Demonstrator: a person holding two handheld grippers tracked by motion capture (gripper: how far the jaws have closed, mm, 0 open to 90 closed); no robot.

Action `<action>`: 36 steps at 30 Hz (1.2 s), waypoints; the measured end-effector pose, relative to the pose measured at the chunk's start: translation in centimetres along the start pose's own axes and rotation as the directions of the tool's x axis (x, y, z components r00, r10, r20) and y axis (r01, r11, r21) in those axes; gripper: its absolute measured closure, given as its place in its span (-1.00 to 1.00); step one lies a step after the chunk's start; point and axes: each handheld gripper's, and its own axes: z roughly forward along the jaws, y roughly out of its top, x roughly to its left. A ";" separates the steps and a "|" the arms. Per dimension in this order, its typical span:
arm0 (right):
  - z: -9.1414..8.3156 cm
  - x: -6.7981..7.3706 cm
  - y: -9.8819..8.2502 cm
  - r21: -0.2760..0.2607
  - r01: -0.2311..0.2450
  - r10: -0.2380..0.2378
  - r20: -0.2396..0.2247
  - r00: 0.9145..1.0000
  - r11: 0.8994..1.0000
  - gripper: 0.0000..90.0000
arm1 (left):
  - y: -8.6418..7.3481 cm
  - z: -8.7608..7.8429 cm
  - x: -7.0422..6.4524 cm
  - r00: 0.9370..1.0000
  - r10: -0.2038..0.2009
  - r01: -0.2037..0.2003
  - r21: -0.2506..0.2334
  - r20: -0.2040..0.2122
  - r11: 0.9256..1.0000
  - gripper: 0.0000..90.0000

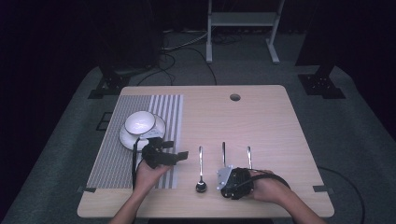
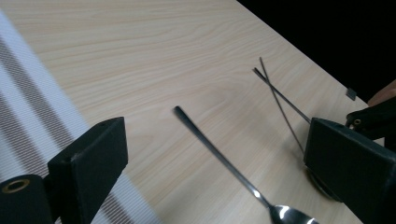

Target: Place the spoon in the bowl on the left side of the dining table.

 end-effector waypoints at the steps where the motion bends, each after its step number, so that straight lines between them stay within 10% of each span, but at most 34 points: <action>1: 0.0 0.0 0.0 0.002 0.001 -0.001 -0.001 1.000 1.000 0.29 | 0.2 0.3 -0.3 1.000 -0.001 0.001 0.003 0.005 1.000 -0.88; 22: 0.0 0.0 -0.2 -0.016 0.012 -0.012 0.000 1.000 1.000 0.29 | 3.2 8.2 -2.5 0.995 -0.040 0.031 0.099 0.091 0.995 -0.68; 36: 0.0 0.1 -0.3 -0.027 0.021 -0.021 0.007 1.000 0.999 0.29 | 3.3 11.9 -3.5 0.988 -0.027 0.006 0.134 0.152 0.991 0.03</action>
